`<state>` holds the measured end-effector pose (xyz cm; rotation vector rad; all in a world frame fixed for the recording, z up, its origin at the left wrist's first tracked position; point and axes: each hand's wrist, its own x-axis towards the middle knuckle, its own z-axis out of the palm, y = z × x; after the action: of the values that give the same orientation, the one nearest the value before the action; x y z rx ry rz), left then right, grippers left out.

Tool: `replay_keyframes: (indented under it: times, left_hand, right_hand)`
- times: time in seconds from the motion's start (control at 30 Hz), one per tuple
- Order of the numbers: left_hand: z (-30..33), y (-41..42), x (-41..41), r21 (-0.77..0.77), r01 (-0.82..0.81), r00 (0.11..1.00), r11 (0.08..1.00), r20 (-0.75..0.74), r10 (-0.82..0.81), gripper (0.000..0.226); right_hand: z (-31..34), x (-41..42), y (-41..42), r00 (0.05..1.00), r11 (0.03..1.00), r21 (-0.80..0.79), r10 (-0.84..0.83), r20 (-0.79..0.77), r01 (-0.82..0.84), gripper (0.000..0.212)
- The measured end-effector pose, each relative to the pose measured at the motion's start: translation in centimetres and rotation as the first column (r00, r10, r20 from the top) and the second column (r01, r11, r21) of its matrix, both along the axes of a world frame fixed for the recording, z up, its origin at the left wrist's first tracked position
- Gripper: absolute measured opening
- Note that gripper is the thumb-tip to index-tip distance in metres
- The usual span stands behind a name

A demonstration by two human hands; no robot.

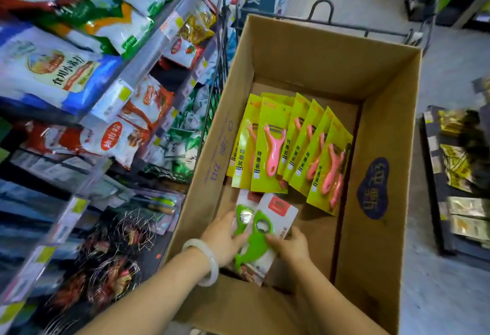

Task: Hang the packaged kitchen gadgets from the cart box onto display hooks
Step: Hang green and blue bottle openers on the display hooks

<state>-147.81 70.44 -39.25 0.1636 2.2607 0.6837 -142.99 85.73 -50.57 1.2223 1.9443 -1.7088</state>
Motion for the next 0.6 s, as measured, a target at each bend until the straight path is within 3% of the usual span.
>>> replay_keyframes:
  times: [0.07,0.17,0.27,0.33,0.43,0.6]
  left_hand:
    - [0.1,0.2,-0.4,-0.021,0.033,0.999,0.999,0.007,-0.033,0.055]
    - [0.2,0.6,-1.1,-0.009,0.042,0.999,0.999,-0.015,-0.042,0.066]
    - [0.7,0.8,-1.7,0.163,-0.024,0.999,0.986,-0.024,0.028,0.094]
    - [1.1,0.7,-2.3,0.339,-0.135,0.985,0.931,-0.056,0.163,0.105]
    - [2.5,0.4,-3.9,0.527,-0.337,0.906,0.780,-0.042,0.420,0.085]
    - [4.3,0.1,-5.4,0.637,-0.427,0.835,0.642,0.005,0.551,0.028]
  right_hand:
    - [1.5,0.8,0.4,0.996,0.984,-0.171,-0.064,-0.060,0.052,0.027]
    - [3.8,0.3,0.7,0.980,0.981,-0.180,0.029,-0.196,-0.065,0.030]
    - [7.2,-2.1,0.6,0.932,0.973,-0.160,0.100,-0.348,-0.164,0.033]
    - [10.0,-4.2,0.6,0.889,0.965,-0.162,0.116,-0.442,-0.206,0.035]
    - [13.6,-6.7,0.7,0.838,0.941,-0.203,0.126,-0.532,-0.270,0.034]
    - [15.2,-8.7,0.0,0.810,0.927,-0.296,0.013,-0.586,-0.229,0.014]
